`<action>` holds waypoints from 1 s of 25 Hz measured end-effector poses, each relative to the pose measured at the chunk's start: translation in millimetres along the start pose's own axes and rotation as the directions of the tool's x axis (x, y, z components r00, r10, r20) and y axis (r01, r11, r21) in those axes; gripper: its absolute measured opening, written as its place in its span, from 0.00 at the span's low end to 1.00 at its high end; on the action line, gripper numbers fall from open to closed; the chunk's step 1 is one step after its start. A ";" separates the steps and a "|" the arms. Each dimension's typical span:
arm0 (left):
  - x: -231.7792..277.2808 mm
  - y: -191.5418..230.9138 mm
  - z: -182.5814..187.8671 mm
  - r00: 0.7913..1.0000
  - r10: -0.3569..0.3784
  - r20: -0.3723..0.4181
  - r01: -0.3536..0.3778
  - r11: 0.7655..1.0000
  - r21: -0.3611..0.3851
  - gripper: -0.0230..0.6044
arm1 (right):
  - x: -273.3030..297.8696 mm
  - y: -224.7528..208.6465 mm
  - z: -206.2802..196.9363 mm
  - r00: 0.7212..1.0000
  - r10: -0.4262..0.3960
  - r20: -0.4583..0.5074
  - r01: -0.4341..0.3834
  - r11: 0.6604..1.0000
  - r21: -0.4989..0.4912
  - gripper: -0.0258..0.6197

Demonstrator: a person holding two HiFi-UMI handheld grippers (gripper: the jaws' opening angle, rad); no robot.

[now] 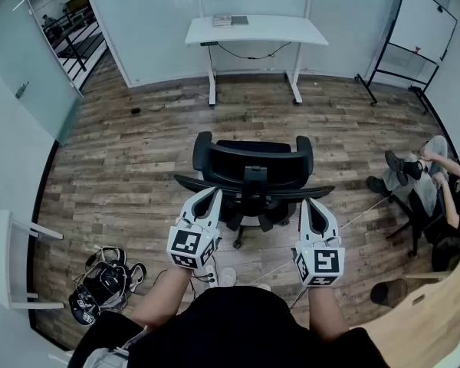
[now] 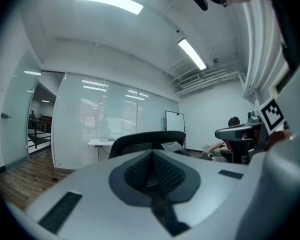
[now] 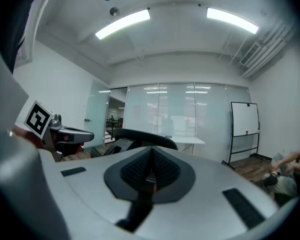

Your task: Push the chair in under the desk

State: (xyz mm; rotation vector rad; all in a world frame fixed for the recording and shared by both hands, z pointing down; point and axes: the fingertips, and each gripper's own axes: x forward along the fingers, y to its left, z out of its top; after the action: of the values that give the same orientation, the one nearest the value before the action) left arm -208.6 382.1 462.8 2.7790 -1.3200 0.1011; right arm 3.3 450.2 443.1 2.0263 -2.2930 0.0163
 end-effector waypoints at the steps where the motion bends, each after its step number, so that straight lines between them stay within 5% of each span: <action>1: 0.0 -0.5 -0.1 1.000 0.000 0.001 0.000 1.000 0.001 0.06 | 0.6 0.3 -0.7 1.000 0.005 -0.002 -0.005 1.000 -0.004 0.04; 18: 1.7 -7.7 -2.0 0.999 -0.043 -0.033 0.045 0.997 0.062 0.06 | -2.0 15.5 11.7 0.995 0.068 0.068 -0.063 0.994 -0.084 0.05; 21: 0.9 -9.9 -3.6 0.996 -0.065 -0.055 0.073 0.985 0.158 0.06 | -0.8 18.6 8.3 0.994 0.087 0.072 -0.080 0.992 -0.095 0.05; 25: 1.6 -9.4 -7.8 0.995 -0.030 -0.090 0.061 0.928 0.369 0.11 | 4.1 31.3 -3.3 0.985 0.170 0.019 -0.165 0.975 -0.149 0.09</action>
State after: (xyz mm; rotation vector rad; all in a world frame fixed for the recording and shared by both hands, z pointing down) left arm -200.6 387.4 470.4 3.0666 -1.3358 0.5114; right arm -28.0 450.2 448.1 1.7722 -2.3996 -0.1699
